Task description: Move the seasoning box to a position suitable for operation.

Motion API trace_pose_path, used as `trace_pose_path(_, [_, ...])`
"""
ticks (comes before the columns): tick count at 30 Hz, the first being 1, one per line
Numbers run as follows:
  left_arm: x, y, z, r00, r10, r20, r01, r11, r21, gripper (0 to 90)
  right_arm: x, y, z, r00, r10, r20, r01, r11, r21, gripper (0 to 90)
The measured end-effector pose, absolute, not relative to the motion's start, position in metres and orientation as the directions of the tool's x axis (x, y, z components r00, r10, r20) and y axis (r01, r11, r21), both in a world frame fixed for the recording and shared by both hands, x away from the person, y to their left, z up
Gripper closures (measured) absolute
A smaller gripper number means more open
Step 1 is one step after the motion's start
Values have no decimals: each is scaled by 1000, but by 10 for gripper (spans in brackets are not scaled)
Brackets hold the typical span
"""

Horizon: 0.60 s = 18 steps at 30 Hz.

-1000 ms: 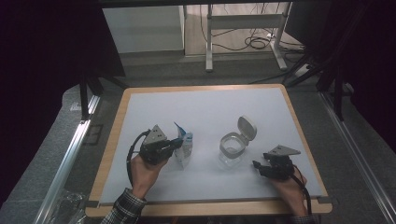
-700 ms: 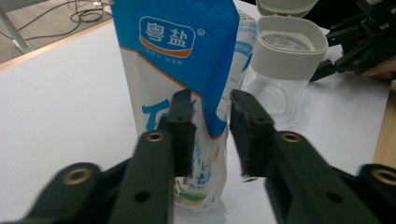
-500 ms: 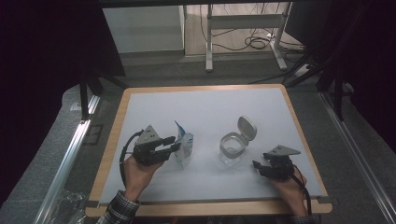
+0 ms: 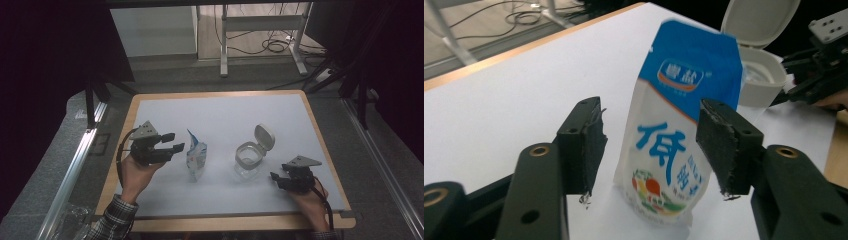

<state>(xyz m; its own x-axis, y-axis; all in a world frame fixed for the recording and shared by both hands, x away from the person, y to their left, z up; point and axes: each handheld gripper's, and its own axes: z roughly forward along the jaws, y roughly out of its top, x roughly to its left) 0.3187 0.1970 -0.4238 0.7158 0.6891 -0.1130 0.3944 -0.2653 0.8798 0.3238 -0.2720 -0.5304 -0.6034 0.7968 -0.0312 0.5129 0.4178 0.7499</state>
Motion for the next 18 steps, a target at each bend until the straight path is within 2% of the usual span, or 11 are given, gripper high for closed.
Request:
trace_pose_path(9, [338,190,-419,756,644,-117,377,-282,882,391,324,-272,-530,-604,797,-28,516,417,749,409])
trace_pose_path(18, [350,187,-412,793,596,-126,363,-296,883,284,324,-272,-530,-605,795,-30,514,420,748,409])
